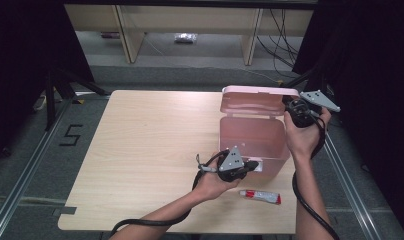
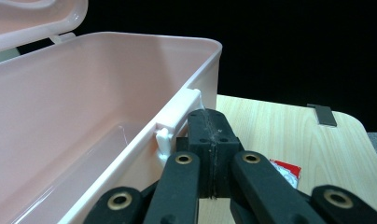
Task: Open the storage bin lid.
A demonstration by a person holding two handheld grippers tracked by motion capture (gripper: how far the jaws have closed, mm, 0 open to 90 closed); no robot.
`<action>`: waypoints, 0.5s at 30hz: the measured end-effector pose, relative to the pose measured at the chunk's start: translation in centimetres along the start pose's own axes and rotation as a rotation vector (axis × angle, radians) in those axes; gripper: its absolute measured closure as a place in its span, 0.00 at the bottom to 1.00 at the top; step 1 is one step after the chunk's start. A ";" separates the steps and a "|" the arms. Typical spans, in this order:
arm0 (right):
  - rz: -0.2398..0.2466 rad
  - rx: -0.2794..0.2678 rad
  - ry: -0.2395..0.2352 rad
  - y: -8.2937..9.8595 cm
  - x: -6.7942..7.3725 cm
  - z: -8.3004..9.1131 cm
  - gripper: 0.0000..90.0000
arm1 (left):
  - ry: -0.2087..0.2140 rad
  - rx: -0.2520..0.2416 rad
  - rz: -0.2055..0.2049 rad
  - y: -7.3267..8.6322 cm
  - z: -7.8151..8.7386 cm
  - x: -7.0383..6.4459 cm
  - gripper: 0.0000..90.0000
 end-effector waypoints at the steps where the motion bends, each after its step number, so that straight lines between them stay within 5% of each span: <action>1: 0.003 -0.003 -0.002 0.0 0.0 -0.1 1.00 | 0.000 0.000 0.000 0.0 0.0 0.0 0.99; 13: 0.014 -0.004 0.012 -0.2 -0.1 -0.7 1.00 | 0.000 0.002 0.002 0.0 0.0 0.0 0.99; 15: -0.014 0.005 0.017 -0.2 0.0 -0.7 1.00 | 0.000 0.002 0.001 0.0 0.0 0.0 0.99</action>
Point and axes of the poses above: each handheld gripper's, and its own axes: z roughly backward along the jaws, y roughly out of its underside, x roughly to its left, the point moved 2 cm from there along -z, roughly forward along the jaws, and after that the axes turned 3 degrees about -z, right-handed, at the moved point
